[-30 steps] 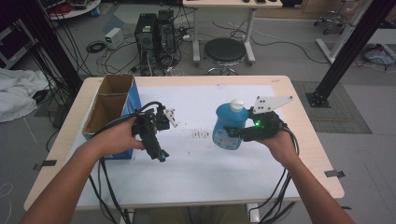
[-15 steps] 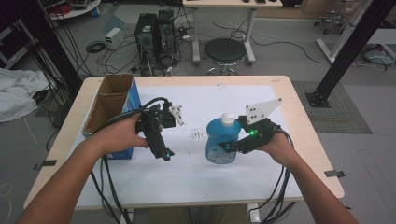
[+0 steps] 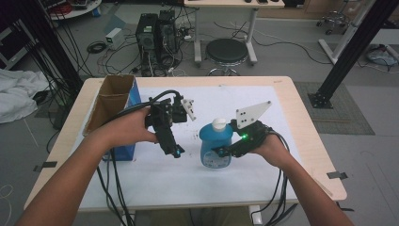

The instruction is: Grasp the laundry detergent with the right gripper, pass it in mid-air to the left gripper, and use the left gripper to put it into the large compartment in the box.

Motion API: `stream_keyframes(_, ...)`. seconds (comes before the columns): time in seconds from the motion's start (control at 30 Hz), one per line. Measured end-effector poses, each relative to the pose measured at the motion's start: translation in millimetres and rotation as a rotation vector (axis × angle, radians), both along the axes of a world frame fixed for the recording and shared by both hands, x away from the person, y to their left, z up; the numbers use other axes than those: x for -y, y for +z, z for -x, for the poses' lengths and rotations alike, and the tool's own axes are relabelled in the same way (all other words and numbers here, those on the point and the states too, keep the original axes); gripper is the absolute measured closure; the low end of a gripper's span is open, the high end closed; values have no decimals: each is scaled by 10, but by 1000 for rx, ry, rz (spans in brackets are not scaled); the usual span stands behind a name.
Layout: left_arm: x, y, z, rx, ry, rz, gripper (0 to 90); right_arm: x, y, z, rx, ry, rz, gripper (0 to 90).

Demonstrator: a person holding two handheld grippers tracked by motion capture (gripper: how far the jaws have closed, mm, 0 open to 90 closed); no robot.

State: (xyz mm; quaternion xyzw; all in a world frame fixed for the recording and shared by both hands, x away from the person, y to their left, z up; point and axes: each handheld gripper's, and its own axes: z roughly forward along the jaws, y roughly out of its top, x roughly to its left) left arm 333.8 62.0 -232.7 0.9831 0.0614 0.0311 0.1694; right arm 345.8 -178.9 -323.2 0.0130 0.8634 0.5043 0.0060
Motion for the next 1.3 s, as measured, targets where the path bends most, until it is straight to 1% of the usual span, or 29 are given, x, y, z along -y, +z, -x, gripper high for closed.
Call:
stream_keyframes(0.1, 69, 47, -6, -4, -17, -15, 17, -45, -19, -4, -2, 5, 14, 445)
stream_keyframes(0.17, 112, 78, -10, -5, -20, -14, 17, -70, -26, -7, 0, 7, 20, 445)
stream_keyframes(0.4, 256, 165, -51, -4, -37, -32, 17, -136, -1, -18, 4, 1, 20, 445)
stream_keyframes(0.5, 309, 185, -80, -5, -42, -31, 17, -182, 28, -14, 7, 8, 19, 445)
stream_keyframes(0.7, 406, 207, -85, -13, -67, -41, 17, -251, 82, -20, 5, 27, -2, 444)
stream_keyframes(0.8, 436, 219, -97, -15, -68, -43, 17, -282, 94, -27, 8, 33, -8, 444)
stream_keyframes(1.17, 506, 216, -144, -22, -65, -48, 17, -318, 111, -33, 9, 40, -2, 444)
stream_keyframes(1.3, 544, 198, -170, -29, -69, -58, 17, -323, 110, -32, 6, 40, 0, 444)
